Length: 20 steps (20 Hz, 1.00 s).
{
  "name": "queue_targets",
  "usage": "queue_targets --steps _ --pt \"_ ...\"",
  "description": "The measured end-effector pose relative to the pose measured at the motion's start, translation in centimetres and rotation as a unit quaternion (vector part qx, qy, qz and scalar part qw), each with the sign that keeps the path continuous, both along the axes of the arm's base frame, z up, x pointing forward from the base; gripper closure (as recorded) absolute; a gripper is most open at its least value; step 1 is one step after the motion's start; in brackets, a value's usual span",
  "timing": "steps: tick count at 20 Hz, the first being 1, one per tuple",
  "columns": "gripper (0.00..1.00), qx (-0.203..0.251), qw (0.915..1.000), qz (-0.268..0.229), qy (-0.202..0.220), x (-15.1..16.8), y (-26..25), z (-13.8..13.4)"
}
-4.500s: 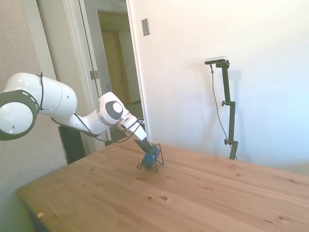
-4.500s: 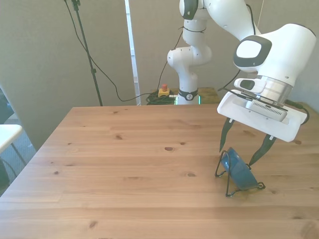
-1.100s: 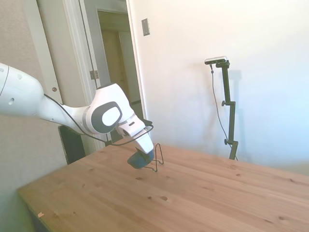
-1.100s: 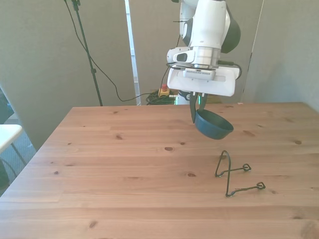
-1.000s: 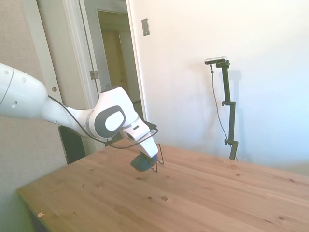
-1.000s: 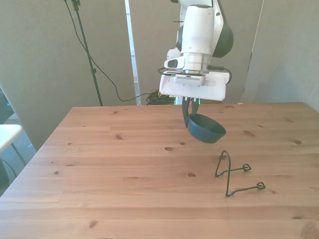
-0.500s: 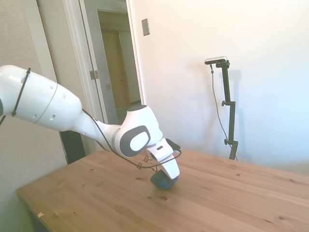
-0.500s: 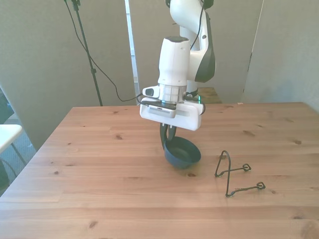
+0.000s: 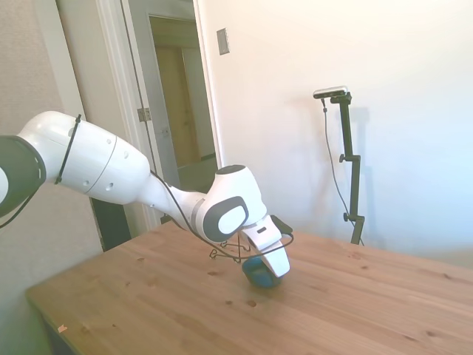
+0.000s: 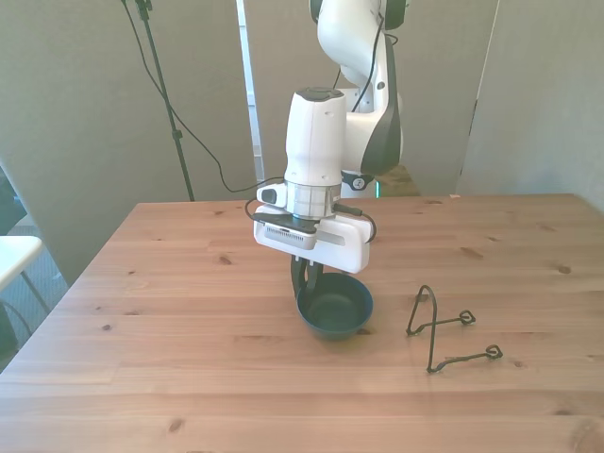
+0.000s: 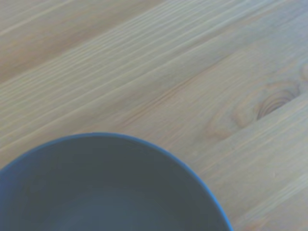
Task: Unload the bowl
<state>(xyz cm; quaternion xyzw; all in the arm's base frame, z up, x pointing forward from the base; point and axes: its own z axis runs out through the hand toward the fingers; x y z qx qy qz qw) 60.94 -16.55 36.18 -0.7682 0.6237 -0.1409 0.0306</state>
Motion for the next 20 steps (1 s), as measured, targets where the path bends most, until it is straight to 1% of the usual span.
queue_targets --steps 5,10,12,16,20 --pt "0.0 -0.001 1.0 0.005 0.002 0.1 0.2 0.1" --pt "0.0 -0.003 0.9995 0.024 0.018 -0.3 0.6 -1.0" --pt "0.0 -0.005 0.9994 0.028 0.017 -0.5 0.5 -0.6" --pt "0.0 -0.012 0.9993 0.034 0.012 -1.4 0.4 1.7" --pt "0.0 -0.017 0.9992 0.037 -0.006 -3.8 0.6 6.0"
